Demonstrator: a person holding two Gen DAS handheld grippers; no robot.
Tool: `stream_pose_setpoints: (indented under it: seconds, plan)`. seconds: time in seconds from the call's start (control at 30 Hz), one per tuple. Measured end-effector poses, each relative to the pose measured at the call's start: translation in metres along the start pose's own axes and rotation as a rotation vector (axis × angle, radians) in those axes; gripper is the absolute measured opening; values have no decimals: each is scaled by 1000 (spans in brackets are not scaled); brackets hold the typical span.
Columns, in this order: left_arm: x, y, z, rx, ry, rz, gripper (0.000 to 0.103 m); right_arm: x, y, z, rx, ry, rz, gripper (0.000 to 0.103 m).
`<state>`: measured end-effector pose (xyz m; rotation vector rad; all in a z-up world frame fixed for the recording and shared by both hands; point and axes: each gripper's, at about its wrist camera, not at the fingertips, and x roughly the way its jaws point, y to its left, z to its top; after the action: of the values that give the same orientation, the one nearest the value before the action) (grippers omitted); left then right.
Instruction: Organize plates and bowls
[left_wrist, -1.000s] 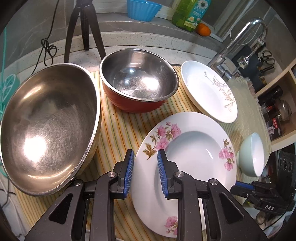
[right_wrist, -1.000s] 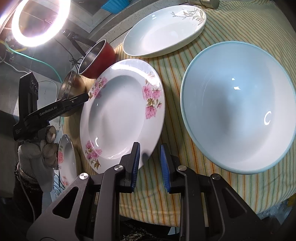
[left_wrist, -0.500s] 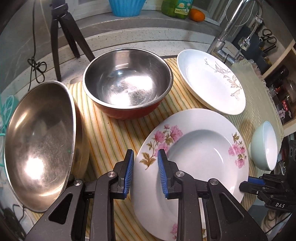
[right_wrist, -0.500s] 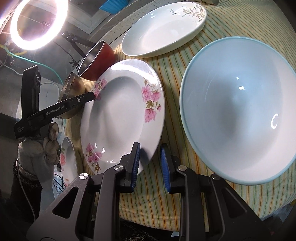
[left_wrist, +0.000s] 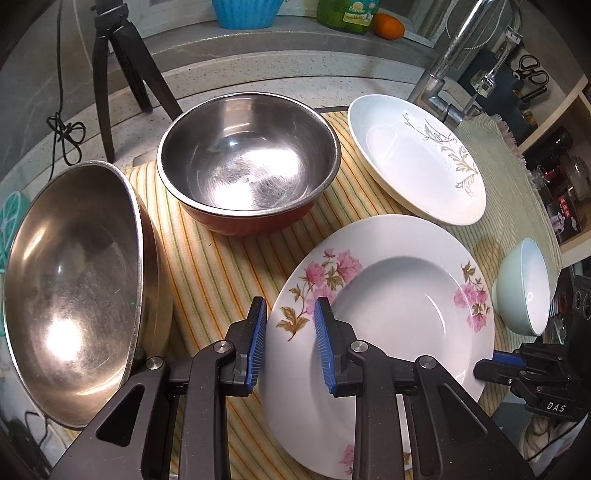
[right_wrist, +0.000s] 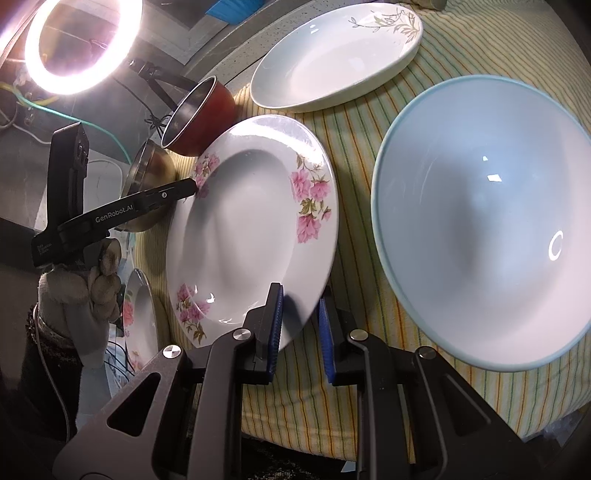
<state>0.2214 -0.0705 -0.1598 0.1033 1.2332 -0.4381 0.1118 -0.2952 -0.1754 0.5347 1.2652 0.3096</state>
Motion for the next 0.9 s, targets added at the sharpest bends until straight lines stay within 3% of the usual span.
stream_pose_setpoints:
  seconds: [0.9]
  plan:
    - [-11,-22,-44,-27,-10,8,25,-7,-1,-28,-48,43,-19,20]
